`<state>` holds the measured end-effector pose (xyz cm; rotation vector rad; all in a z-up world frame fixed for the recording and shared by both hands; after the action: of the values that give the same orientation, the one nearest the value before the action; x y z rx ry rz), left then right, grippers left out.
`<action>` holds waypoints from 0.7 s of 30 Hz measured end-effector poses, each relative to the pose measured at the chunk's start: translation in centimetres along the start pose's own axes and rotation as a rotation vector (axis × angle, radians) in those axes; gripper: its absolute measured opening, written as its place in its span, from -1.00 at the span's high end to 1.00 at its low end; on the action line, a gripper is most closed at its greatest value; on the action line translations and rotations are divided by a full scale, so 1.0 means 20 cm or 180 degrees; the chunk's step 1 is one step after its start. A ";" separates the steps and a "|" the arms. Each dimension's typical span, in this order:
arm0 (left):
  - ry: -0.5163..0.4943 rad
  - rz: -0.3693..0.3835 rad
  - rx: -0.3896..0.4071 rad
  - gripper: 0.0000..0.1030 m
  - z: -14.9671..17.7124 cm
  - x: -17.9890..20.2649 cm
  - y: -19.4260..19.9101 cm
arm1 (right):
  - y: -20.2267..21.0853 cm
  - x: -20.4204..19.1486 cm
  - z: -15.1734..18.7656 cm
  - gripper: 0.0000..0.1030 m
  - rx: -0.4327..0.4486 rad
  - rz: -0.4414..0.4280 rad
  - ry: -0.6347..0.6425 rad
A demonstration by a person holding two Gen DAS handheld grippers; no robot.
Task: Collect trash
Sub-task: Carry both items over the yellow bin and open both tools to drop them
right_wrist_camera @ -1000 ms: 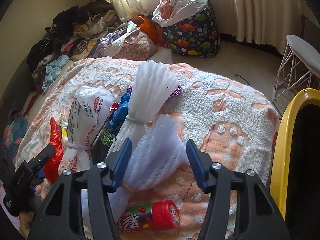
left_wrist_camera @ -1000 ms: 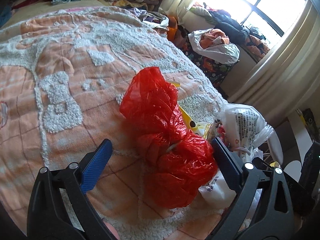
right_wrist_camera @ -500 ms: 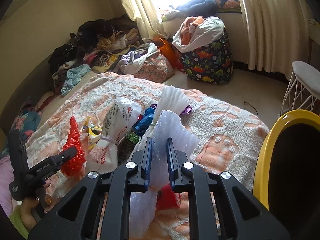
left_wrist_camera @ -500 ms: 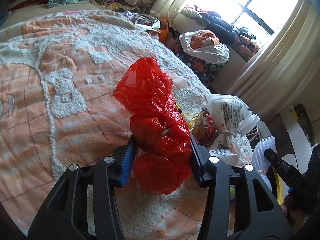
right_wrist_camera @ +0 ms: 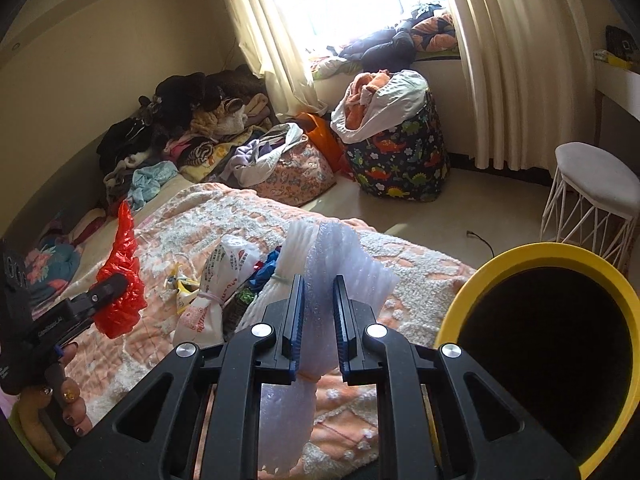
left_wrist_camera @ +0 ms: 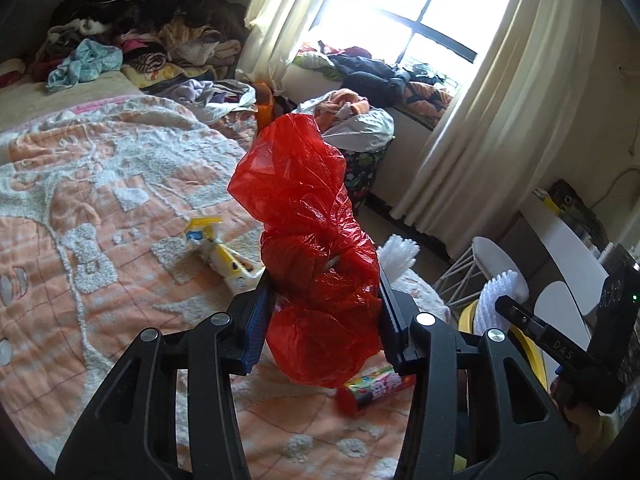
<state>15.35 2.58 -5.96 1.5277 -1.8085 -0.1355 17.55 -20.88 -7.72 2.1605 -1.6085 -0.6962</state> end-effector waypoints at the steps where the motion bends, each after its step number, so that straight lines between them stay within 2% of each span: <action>1: -0.0058 0.0037 -0.0013 0.25 0.01 0.04 -0.01 | 0.02 0.02 0.00 0.73 0.0011 0.0036 -0.0001; 11: -0.0469 0.0337 -0.0277 0.25 0.19 0.41 -0.10 | 0.18 0.31 0.04 0.73 0.0092 0.0369 -0.0219; 21: -0.0764 0.0532 -0.0460 0.25 0.32 0.66 -0.16 | 0.29 0.53 0.07 0.73 0.0212 0.0661 -0.0329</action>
<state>14.05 -12.29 -5.97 1.2975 -2.0579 -0.3737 14.64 -32.80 -7.48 1.9925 -1.9014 -0.7088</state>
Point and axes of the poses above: each gripper's, at about its wrist camera, not at the fingertips, and y roughly against the way its jaws point, x to its right, z to its underside, the point moved 6 cm from there along -y, roughly the way its jaws point, and after that the axes turned 7 degrees about y, right-handed, at the moved point
